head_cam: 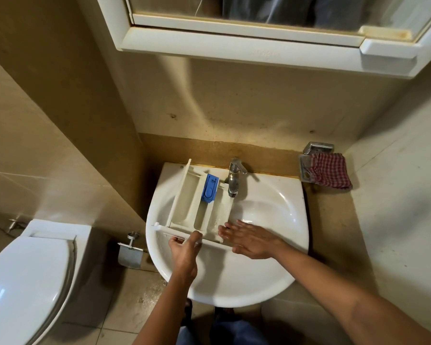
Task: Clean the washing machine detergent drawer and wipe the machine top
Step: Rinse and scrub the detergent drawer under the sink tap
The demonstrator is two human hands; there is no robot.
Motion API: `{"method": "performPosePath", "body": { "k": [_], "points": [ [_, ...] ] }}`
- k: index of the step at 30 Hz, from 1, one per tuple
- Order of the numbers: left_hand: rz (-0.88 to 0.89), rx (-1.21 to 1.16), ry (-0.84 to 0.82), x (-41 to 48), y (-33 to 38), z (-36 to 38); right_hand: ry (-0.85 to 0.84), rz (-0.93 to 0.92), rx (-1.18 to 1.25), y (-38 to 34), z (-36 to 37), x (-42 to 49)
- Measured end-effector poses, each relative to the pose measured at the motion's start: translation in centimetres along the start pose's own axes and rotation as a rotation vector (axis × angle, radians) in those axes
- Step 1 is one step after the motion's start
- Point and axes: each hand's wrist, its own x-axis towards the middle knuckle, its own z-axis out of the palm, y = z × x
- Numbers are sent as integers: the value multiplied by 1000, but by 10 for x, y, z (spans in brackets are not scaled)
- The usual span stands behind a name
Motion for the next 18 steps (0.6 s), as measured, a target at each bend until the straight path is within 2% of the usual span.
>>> {"method": "performPosePath", "body": {
  "k": [3, 7, 12, 18],
  "points": [
    [22, 29, 23, -1, 6, -4, -6, 16, -74, 5, -1, 7],
    [54, 70, 27, -5, 12, -10, 57, 173, -27, 6, 3, 10],
    [51, 128, 21, -8, 22, -12, -4, -4, -43, 5, -2, 9],
    [-44, 87, 81, -14, 37, -14, 158, 109, 3, -4, -4, 11]
  ]
}}
